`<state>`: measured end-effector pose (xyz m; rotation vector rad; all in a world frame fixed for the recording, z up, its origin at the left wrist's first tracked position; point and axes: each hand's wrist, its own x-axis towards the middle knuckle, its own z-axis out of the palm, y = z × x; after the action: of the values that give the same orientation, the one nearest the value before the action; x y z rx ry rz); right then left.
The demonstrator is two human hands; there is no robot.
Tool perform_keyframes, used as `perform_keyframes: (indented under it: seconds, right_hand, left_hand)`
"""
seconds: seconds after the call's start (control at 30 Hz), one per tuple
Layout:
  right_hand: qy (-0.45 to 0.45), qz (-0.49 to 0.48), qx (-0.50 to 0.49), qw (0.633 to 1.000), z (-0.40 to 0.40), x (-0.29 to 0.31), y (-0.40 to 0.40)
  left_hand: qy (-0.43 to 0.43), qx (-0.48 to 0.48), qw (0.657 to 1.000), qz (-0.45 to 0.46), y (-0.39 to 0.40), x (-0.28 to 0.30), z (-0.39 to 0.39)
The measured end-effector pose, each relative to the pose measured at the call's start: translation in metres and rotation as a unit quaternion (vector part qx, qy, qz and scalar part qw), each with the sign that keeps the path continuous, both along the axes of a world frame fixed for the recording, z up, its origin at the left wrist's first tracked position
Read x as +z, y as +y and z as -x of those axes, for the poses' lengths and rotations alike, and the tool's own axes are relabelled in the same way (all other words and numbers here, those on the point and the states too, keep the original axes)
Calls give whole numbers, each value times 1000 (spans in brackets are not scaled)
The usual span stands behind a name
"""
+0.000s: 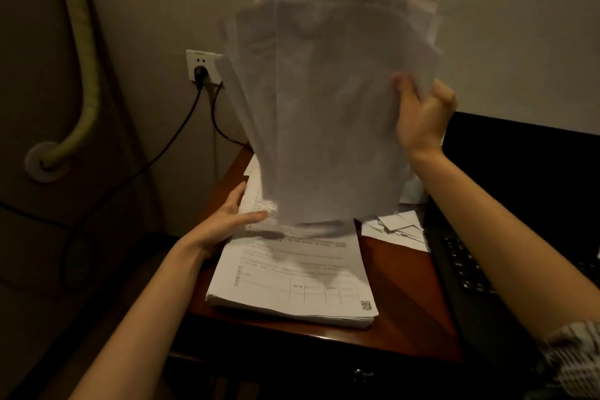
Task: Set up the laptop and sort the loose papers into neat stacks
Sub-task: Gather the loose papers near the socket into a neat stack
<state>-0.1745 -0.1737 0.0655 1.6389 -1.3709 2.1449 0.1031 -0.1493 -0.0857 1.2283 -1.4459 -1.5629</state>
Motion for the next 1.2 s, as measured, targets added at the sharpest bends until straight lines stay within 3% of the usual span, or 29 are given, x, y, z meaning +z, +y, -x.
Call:
perform_keyframes:
  seconds: [0.07, 0.13, 0.23, 0.27, 0.33, 0.43, 0.5, 0.6, 0.7, 0.87, 1.0, 1.2]
  right_hand:
    - [-40, -58, 28, 997, -2, 3, -1]
    - [-97, -159, 68, 980, -2, -2, -2]
    - [-169, -306, 92, 933, 2, -28, -6]
    - [-181, -333, 89, 921, 3, -38, -7]
    - [-208, -358, 86, 906, 2, -52, -1]
    - [-237, -340, 82, 906, 0, -56, 3]
    - [-236, -294, 81, 923, -4, -46, 6]
    - [-248, -212, 113, 938, -10, -20, 21]
    - [-201, -179, 152, 951, -8, -6, 32]
    - [-124, -259, 219, 933, 3, -25, 38]
    - [-122, -304, 279, 903, -4, -58, 42]
    - [-108, -237, 261, 929, -10, -52, 43]
  left_hand:
    - [-14, 46, 996, 69, 2, -3, -2]
    - [35, 90, 991, 89, -1, -8, -6]
    - [225, 121, 965, 58, 3, 0, -8]
    - [257, 108, 960, 42, 2, 4, -9]
    - [237, 79, 968, 21, 5, 21, -8]
    - [89, 72, 989, 93, 2, 42, 1]
    - [26, 119, 978, 170, -4, 57, 7]
    - [11, 169, 953, 250, -12, 81, 17]
    - [14, 189, 939, 286, -15, 93, 25]
    - [66, 222, 930, 286, -9, 95, 26]
    - [81, 223, 927, 291, -3, 104, 43]
    - [66, 207, 925, 313, 0, 119, 45]
